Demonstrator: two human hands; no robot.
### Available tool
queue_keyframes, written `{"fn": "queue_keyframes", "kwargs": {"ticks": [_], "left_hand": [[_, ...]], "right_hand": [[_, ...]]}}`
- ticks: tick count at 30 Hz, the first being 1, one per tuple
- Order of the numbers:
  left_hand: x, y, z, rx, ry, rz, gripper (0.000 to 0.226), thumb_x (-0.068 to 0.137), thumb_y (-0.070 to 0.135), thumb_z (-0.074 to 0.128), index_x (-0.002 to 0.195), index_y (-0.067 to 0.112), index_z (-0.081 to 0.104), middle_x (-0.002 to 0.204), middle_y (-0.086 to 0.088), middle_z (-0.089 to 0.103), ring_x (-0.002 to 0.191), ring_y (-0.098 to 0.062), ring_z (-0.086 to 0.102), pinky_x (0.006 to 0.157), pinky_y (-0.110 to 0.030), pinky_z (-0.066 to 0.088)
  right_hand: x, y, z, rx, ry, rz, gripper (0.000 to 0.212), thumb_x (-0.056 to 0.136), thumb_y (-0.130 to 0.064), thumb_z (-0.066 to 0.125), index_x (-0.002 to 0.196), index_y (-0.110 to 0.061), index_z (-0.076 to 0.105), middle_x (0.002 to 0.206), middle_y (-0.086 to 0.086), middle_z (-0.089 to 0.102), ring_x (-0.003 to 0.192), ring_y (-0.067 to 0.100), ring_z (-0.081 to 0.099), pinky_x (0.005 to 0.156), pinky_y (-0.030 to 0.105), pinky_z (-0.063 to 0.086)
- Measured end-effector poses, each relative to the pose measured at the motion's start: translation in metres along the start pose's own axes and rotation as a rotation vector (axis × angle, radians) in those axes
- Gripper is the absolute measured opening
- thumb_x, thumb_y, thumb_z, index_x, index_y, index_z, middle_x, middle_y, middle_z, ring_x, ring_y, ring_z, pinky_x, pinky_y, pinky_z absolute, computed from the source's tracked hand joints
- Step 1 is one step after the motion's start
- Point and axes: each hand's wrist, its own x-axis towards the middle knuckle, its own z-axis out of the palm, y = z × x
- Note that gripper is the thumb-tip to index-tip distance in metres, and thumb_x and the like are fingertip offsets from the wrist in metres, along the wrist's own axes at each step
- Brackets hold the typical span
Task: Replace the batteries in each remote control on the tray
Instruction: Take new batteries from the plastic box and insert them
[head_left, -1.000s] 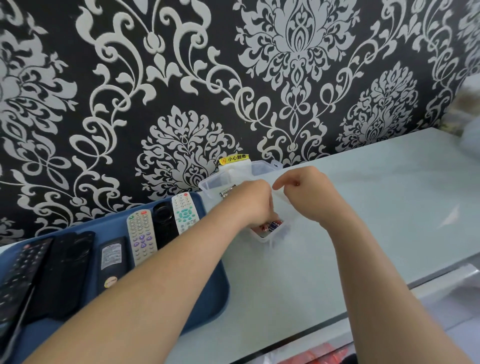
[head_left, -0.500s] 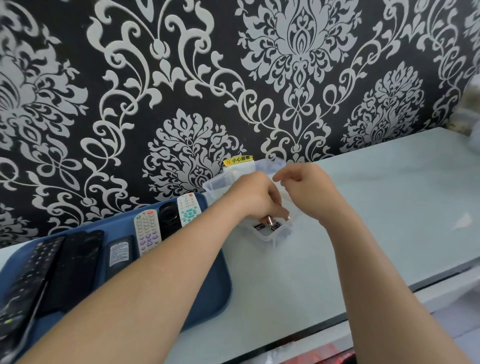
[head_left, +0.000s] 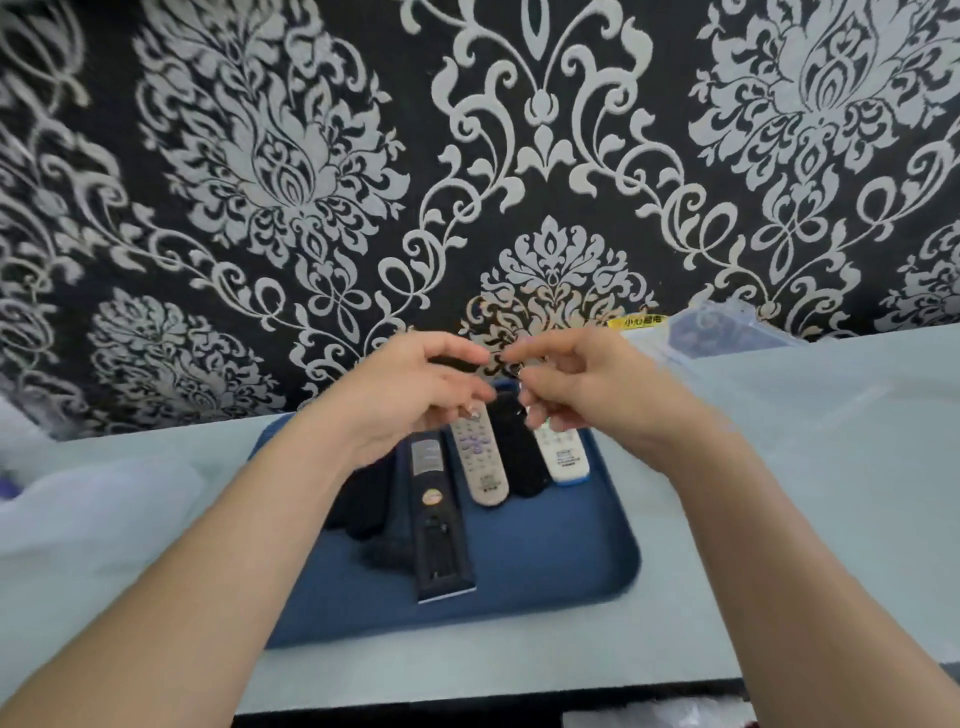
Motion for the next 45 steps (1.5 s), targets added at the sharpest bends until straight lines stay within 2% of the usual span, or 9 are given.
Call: {"fn": "queue_keyframes", "kwargs": {"ticks": [5,14,16,20,26,34,39,42,45], "left_hand": [[-0.014,-0.044,-0.031,-0.169,-0.002,-0.036,0.022,0.097,0.004,0.049,0.1,0.011,0.07,0.075,-0.008,0.064,0.051,-0.007,0.042,0.042,-0.013,0.029],[-0.027,-0.073,-0.033,-0.365,0.001,0.111,0.016,0.075,0.011,0.069,0.091,0.012,0.074,0.076,-0.006,0.072,0.058,-0.006,0.057,0.053,-0.014,0.041],[-0.023,-0.075,-0.039,-0.483,0.069,0.083,0.017,0.088,0.003,0.06,0.097,0.01,0.072,0.071,-0.003,0.067,0.057,-0.007,0.052,0.05,-0.014,0.04],[-0.022,-0.081,-0.05,-0.842,-0.004,-0.039,0.028,0.097,0.004,0.044,0.116,0.005,0.065,0.07,-0.003,0.053,0.053,-0.007,0.044,0.04,-0.011,0.035],[-0.029,-0.082,-0.052,-0.997,-0.107,-0.071,0.021,0.094,0.012,0.049,0.108,0.007,0.064,0.075,-0.006,0.058,0.045,-0.006,0.037,0.034,-0.013,0.025],[-0.03,-0.081,-0.056,-0.751,0.026,-0.02,0.028,0.097,0.009,0.047,0.116,0.019,0.064,0.082,-0.008,0.07,0.041,-0.004,0.03,0.037,-0.016,0.012],[-0.033,-0.077,-0.052,-0.744,0.094,0.057,0.015,0.094,0.011,0.053,0.102,0.016,0.064,0.09,-0.01,0.073,0.038,-0.003,0.03,0.035,-0.014,0.014],[-0.035,-0.074,-0.045,-0.766,0.122,0.099,0.016,0.081,0.016,0.062,0.096,0.016,0.064,0.09,-0.008,0.074,0.039,-0.004,0.03,0.037,-0.015,0.014],[-0.036,-0.071,-0.036,-0.812,0.155,0.166,0.017,0.069,0.014,0.067,0.086,0.014,0.069,0.083,-0.004,0.07,0.042,-0.004,0.031,0.037,-0.015,0.016]], "right_hand": [[0.014,-0.001,0.054,0.037,-0.067,0.077,0.018,0.088,-0.018,0.073,0.08,-0.008,0.06,0.061,0.006,0.064,0.045,0.01,0.052,0.044,0.016,0.039],[0.017,-0.003,0.083,0.019,0.079,0.131,0.04,0.098,-0.045,0.052,0.09,-0.007,0.057,0.051,0.003,0.062,0.038,0.013,0.051,0.042,0.02,0.038],[0.01,-0.013,0.085,-0.262,0.089,0.168,0.046,0.1,-0.051,0.043,0.093,-0.008,0.056,0.056,0.007,0.066,0.044,0.017,0.06,0.046,0.02,0.042],[-0.017,-0.014,0.122,-1.213,-0.063,0.05,0.052,0.093,-0.061,0.047,0.112,-0.014,0.056,0.11,0.01,0.067,0.103,0.03,0.064,0.07,0.031,0.039],[-0.014,0.008,0.156,-1.41,-0.147,0.075,0.063,0.09,-0.045,0.063,0.13,-0.002,0.04,0.115,0.007,0.062,0.107,0.028,0.063,0.063,0.03,0.037],[-0.011,-0.012,0.131,-1.043,-0.147,0.232,0.037,0.076,-0.053,0.063,0.073,-0.021,0.045,0.072,-0.006,0.046,0.084,0.023,0.052,0.069,0.03,0.039],[0.006,-0.006,0.095,-0.569,-0.015,0.248,0.019,0.071,-0.026,0.072,0.074,-0.015,0.057,0.056,-0.008,0.056,0.054,0.012,0.053,0.048,0.019,0.041],[0.011,-0.001,0.088,0.066,0.024,0.237,0.02,0.083,-0.006,0.071,0.095,-0.012,0.056,0.073,0.0,0.059,0.058,0.014,0.059,0.053,0.022,0.05],[0.013,0.0,0.095,0.477,-0.015,0.241,0.021,0.096,-0.018,0.061,0.111,-0.005,0.054,0.077,0.008,0.066,0.054,0.021,0.063,0.049,0.027,0.052]]}}
